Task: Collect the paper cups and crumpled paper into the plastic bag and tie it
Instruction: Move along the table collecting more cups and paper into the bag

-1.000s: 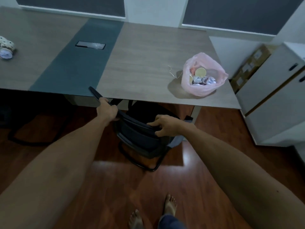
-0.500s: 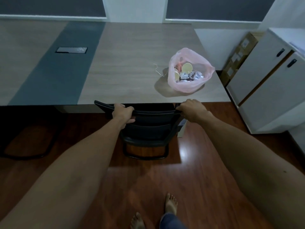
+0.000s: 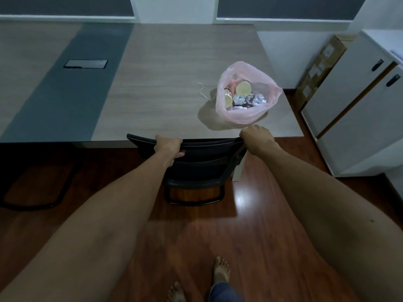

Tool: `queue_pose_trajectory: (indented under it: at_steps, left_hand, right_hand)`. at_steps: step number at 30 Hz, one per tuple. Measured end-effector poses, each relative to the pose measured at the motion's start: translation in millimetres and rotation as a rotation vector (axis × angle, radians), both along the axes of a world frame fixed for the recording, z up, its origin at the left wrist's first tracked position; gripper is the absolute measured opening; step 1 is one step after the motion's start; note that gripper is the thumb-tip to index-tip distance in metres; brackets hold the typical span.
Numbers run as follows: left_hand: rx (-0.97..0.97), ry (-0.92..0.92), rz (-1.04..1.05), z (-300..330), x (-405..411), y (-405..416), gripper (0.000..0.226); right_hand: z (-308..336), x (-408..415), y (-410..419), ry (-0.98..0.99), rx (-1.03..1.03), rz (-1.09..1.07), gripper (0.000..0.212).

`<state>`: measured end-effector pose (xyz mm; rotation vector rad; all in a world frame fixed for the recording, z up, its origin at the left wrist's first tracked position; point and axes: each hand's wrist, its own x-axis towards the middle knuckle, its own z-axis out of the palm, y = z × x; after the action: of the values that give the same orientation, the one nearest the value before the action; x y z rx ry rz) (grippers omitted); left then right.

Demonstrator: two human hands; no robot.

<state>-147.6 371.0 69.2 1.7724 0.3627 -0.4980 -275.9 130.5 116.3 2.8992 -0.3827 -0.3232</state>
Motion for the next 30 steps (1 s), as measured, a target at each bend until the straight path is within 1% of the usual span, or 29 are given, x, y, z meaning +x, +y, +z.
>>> queue_pose_trajectory:
  at_steps: [3,7,10,12,13,15,17,18,20,25,30]
  left_hand:
    - [-0.016,0.018,-0.003,3,2,1,0.059]
    - [-0.012,-0.022,-0.037,0,-3,7,0.049]
    - [0.017,-0.003,-0.122,5,-9,14,0.053]
    - [0.127,-0.029,-0.218,13,-12,15,0.046]
    - [0.213,-0.071,-0.255,16,-13,14,0.038]
    - [0.361,-0.171,-0.299,27,-13,8,0.030]
    - [0.432,-0.271,-0.327,40,-13,-3,0.020]
    - [0.432,-0.306,-0.335,47,-12,-10,0.014]
    - [0.398,-0.362,-0.342,59,-9,-26,0.004]
    - [0.414,-0.482,-0.364,73,5,-77,0.010]
    - [0.411,-0.519,-0.422,75,13,-119,0.009]
  right_hand:
    - [-1,1,-2,-0.012,0.000,0.007,0.018]
    - [-2,-2,-3,-0.058,0.047,0.000,0.018]
    - [-3,-4,-3,-0.072,0.094,-0.006,0.006]
    - [-4,-4,-6,-0.057,0.142,-0.025,0.020]
    - [-3,-5,-8,-0.052,0.179,-0.039,0.022]
    - [-1,-4,-13,-0.074,0.297,-0.082,0.023]
    - [3,-1,-22,-0.146,0.449,-0.135,0.026]
    - [4,2,-29,-0.186,0.495,-0.149,0.026]
    - [8,6,-44,-0.256,0.521,-0.163,0.022]
    - [17,18,-82,-0.387,0.523,-0.228,0.029]
    - [18,27,-116,-0.457,0.542,-0.285,0.031]
